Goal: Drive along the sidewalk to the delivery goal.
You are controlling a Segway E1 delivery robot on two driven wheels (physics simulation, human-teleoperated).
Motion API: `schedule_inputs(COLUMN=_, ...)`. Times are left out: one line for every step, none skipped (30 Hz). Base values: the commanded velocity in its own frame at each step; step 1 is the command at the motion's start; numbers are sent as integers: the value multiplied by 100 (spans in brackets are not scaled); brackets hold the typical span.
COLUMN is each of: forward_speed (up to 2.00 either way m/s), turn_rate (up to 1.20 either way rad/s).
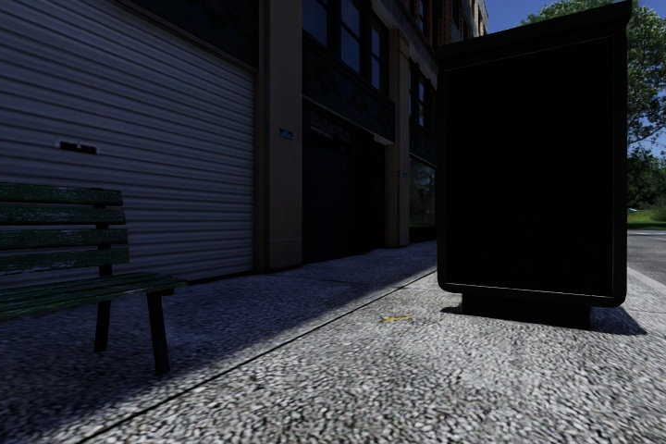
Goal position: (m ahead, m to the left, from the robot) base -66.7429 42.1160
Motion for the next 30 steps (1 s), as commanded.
schedule_inputs(forward_speed=0, turn_rate=0)
schedule_inputs(forward_speed=0, turn_rate=0)
schedule_inputs(forward_speed=0, turn_rate=0)
schedule_inputs(forward_speed=0, turn_rate=0)
schedule_inputs(forward_speed=0, turn_rate=0)
schedule_inputs(forward_speed=0, turn_rate=0)
schedule_inputs(forward_speed=0, turn_rate=0)
schedule_inputs(forward_speed=0, turn_rate=0)
schedule_inputs(forward_speed=0, turn_rate=0)
schedule_inputs(forward_speed=0, turn_rate=0)
schedule_inputs(forward_speed=0, turn_rate=0)
schedule_inputs(forward_speed=0, turn_rate=0)
schedule_inputs(forward_speed=0, turn_rate=0)
schedule_inputs(forward_speed=0, turn_rate=0)
schedule_inputs(forward_speed=0, turn_rate=0)
schedule_inputs(forward_speed=0, turn_rate=0)
schedule_inputs(forward_speed=0, turn_rate=0)
schedule_inputs(forward_speed=0, turn_rate=0)
schedule_inputs(forward_speed=0, turn_rate=0)
schedule_inputs(forward_speed=0, turn_rate=0)
schedule_inputs(forward_speed=0, turn_rate=0)
schedule_inputs(forward_speed=0, turn_rate=0)
schedule_inputs(forward_speed=0, turn_rate=0)
schedule_inputs(forward_speed=0, turn_rate=0)
schedule_inputs(forward_speed=0, turn_rate=0)
schedule_inputs(forward_speed=0, turn_rate=0)
schedule_inputs(forward_speed=0, turn_rate=0)
schedule_inputs(forward_speed=0, turn_rate=0)
schedule_inputs(forward_speed=0, turn_rate=0)
schedule_inputs(forward_speed=0, turn_rate=0)
